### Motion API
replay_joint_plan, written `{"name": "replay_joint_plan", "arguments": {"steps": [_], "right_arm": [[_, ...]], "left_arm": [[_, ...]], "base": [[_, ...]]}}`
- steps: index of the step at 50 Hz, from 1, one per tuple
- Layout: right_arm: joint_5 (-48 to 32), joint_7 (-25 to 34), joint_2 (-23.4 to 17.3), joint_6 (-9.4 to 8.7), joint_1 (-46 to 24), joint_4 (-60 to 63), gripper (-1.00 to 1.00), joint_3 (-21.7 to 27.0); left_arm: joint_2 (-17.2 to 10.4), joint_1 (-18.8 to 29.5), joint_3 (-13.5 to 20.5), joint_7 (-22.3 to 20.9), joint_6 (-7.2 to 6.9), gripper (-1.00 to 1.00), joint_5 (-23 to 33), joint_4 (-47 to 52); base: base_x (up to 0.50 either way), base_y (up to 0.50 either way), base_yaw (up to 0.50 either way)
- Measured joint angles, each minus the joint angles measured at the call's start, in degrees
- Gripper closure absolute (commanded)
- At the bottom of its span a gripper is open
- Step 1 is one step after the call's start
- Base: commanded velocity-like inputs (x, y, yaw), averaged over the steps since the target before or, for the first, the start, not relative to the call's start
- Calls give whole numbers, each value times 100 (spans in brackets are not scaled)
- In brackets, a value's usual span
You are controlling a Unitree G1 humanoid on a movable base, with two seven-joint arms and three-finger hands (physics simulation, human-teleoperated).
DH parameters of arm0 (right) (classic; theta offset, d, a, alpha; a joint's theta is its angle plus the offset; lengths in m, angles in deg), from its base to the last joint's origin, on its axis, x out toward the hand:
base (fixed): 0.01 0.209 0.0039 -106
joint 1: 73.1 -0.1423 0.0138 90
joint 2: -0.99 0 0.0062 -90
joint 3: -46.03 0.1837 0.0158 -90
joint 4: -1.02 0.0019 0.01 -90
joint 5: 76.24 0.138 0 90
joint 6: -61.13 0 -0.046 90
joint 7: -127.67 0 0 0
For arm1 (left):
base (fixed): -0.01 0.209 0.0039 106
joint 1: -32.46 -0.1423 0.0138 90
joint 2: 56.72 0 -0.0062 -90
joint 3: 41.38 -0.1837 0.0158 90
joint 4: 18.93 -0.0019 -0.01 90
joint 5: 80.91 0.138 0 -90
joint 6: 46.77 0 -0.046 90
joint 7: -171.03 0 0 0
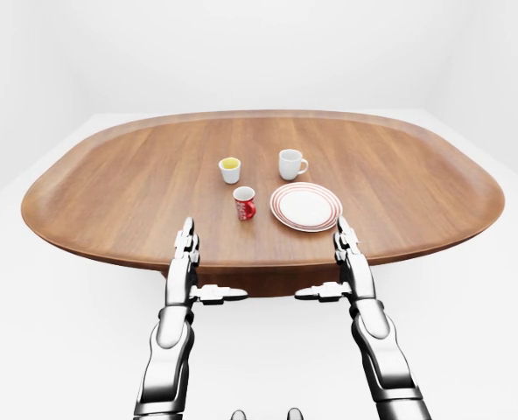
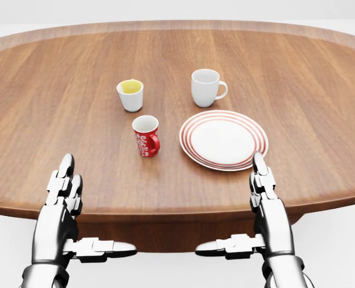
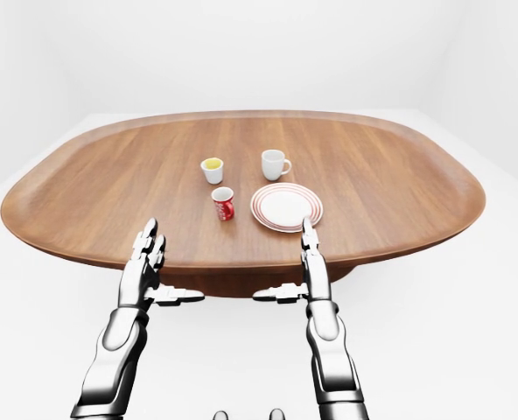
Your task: Pick up the red mug and put it on the plate
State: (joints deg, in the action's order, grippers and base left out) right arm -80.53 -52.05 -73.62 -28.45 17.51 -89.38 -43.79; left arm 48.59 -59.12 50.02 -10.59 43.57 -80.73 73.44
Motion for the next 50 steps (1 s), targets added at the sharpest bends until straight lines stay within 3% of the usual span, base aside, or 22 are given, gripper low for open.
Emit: {"name": "replay_joint_plan", "arguments": {"steps": [14, 22, 27, 29, 33, 50], "right_arm": [[-14, 8, 11, 4, -9, -20, -100, -17], [46, 24, 0, -132, -32, 123, -100, 19], [28, 27, -25, -356, -161, 197, -100, 40], [21, 42, -44, -513, -254, 256, -100, 57], [49, 92, -86, -542, -479, 316, -100, 112], [265, 288, -313, -542, -1416, 135, -100, 315]], "left_arm": [[-11, 19, 18, 0, 5, -100, -9, -32], [-30, 125, 61, -56, -67, -100, -102, -171], [-94, 392, 141, -82, -176, -100, -173, -468], [-130, 532, 175, -82, -277, -100, -199, -554], [-202, 799, 229, -78, -534, -100, -232, -612], [-520, 1965, 424, 0, -534, -100, -203, -704]], "base": [[0, 15, 0], [0, 0, 0], [0, 0, 0], [0, 0, 0], [0, 0, 0], [0, 0, 0]]}}
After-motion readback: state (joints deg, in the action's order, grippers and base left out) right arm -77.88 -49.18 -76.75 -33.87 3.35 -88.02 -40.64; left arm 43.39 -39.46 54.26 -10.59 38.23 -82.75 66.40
